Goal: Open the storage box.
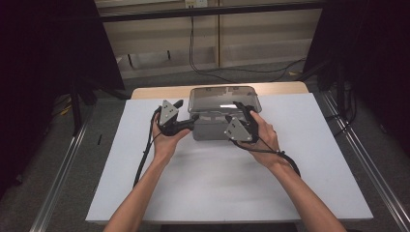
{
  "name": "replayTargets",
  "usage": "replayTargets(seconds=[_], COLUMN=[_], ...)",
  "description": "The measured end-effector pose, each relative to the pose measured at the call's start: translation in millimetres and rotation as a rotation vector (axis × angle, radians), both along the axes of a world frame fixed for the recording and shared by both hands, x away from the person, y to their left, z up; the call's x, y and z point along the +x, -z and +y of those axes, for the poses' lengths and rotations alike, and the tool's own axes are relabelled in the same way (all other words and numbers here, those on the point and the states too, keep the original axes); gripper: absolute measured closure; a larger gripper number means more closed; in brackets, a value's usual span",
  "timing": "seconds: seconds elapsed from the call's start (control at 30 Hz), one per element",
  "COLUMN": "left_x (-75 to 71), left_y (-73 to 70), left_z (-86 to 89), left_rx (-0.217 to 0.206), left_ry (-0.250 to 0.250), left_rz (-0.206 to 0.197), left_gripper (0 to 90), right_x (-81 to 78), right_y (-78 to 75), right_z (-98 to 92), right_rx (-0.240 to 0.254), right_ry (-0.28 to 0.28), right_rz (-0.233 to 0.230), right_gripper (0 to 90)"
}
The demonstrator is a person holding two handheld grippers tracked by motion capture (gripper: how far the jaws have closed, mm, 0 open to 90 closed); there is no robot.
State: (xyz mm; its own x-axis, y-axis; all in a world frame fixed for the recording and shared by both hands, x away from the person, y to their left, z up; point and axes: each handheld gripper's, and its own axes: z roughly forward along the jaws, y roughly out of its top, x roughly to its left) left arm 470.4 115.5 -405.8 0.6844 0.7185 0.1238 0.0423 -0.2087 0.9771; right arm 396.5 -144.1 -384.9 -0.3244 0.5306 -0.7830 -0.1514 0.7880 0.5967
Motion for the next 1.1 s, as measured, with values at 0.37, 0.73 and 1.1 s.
replayTargets(seconds=[0.37, 0.73, 1.1], left_x=[-0.7, 2.6, 5.1], left_y=[-5.3, -11.6, -16.1], left_z=[-1.8, -3.2, -4.1], left_rx=[-0.003, -0.016, -0.022], left_ry=[0.02, 0.037, 0.036], left_rz=[-0.013, -0.017, -0.022], left_gripper=[27.7, 28.1, 29.8], right_x=[9.1, 21.6, 29.4], right_y=[-6.5, -4.3, -3.2], right_z=[-37.4, -70.9, -76.8], right_rx=[0.299, 0.484, 0.527], right_ry=[0.008, 0.034, 0.015], right_rz=[0.141, 0.201, 0.209], right_gripper=[25.5, 19.3, 27.4])
